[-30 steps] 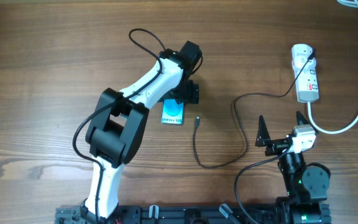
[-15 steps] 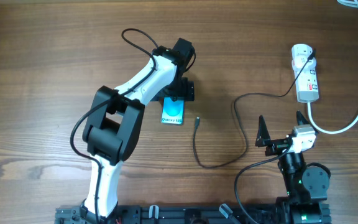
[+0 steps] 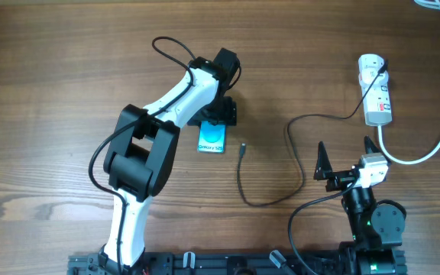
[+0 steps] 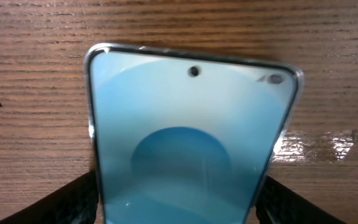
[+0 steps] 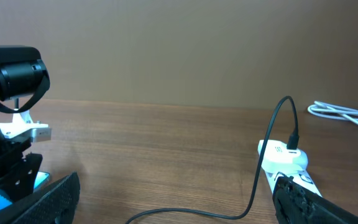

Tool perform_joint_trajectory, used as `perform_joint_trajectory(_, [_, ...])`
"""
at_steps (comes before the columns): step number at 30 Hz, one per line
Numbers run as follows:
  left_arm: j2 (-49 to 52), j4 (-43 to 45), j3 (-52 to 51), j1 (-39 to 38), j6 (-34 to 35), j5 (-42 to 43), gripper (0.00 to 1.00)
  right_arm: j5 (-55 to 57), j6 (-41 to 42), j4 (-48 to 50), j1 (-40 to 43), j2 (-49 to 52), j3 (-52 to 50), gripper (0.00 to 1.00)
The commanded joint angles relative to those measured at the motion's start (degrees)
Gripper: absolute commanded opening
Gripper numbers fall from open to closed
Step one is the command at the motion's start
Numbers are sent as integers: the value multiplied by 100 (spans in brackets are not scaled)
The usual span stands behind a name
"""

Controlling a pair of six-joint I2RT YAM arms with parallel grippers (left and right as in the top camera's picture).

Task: Plug charger to phone and switch on socket
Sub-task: 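Close the left gripper on the phone's top edge, then lift the phone with the left gripper and tilt it upright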

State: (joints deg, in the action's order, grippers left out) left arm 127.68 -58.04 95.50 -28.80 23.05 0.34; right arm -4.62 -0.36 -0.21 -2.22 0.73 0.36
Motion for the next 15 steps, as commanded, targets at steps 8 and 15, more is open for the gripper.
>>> perform_joint_trajectory(8, [363, -118, -74, -15, -15, 216, 74, 74, -96, 17, -17, -31, -2, 100])
perform_joint_trajectory(15, [173, -310, -55, 76, -9, 221, 71, 74, -96, 17, -17, -31, -2, 100])
